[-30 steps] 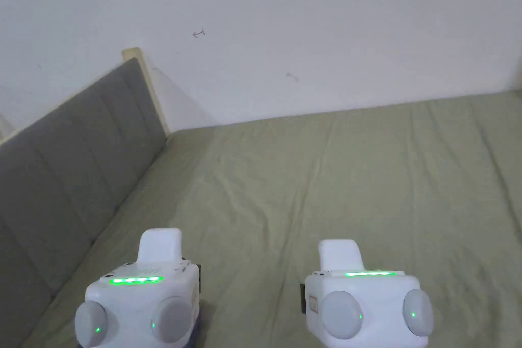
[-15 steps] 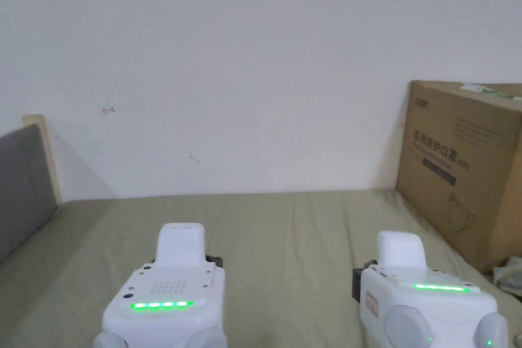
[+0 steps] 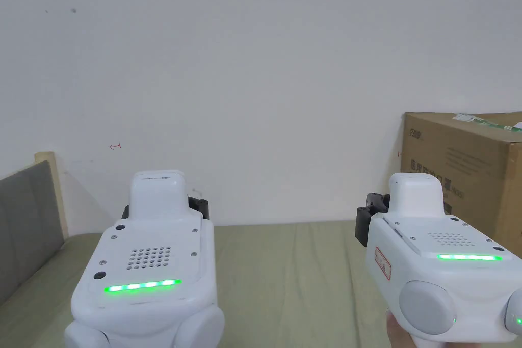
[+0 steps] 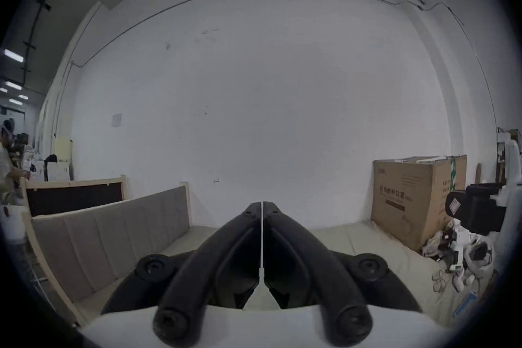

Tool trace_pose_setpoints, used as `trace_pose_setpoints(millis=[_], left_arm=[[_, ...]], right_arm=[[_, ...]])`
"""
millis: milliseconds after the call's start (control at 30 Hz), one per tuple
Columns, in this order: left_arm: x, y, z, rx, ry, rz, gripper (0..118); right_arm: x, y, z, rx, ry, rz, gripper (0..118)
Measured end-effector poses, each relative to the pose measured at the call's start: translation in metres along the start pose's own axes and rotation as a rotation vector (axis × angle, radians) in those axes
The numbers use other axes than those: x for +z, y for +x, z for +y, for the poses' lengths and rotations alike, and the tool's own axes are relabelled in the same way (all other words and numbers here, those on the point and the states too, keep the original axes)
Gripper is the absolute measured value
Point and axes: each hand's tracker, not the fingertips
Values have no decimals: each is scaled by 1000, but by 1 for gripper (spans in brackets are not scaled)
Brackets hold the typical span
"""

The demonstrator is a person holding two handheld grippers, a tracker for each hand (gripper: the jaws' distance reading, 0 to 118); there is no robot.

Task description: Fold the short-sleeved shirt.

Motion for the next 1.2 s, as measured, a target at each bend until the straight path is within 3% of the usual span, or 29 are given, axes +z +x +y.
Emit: trace_pose_setpoints(millis=[133, 200, 233, 300, 333, 367, 467, 933, 1200], left_arm=[[-3, -3, -6, 5, -16, -1, 7], [-4, -3, -10, -20, -29, 10, 18], [-4, -4, -12, -21, -37, 8, 30], [-5, -6, -17, -10, -70, -4, 83], [-5, -6, -20, -9, -91, -2, 108], [-6, -6, -22, -5, -108, -3, 118], [4, -8, -25, 0, -92, -14, 118], [-3, -12, -30, -15, -105, -8, 118], [-6, -15, -33, -1, -121, -21, 118]], right_arm=[[-3, 1, -4, 19, 0, -15, 1], [-5, 2, -8, 36, 1, -40, 4], [-5, 3, -10, 35, 0, -45, 12], [-6, 6, -13, 24, -6, -64, 45], [-7, 6, -15, 16, -15, -75, 75], [-9, 7, -15, 13, -40, -85, 102], [-7, 8, -19, -2, -35, -77, 104], [2, -7, -19, 125, 27, -45, 104], [-2, -7, -22, 104, -9, -53, 104]])
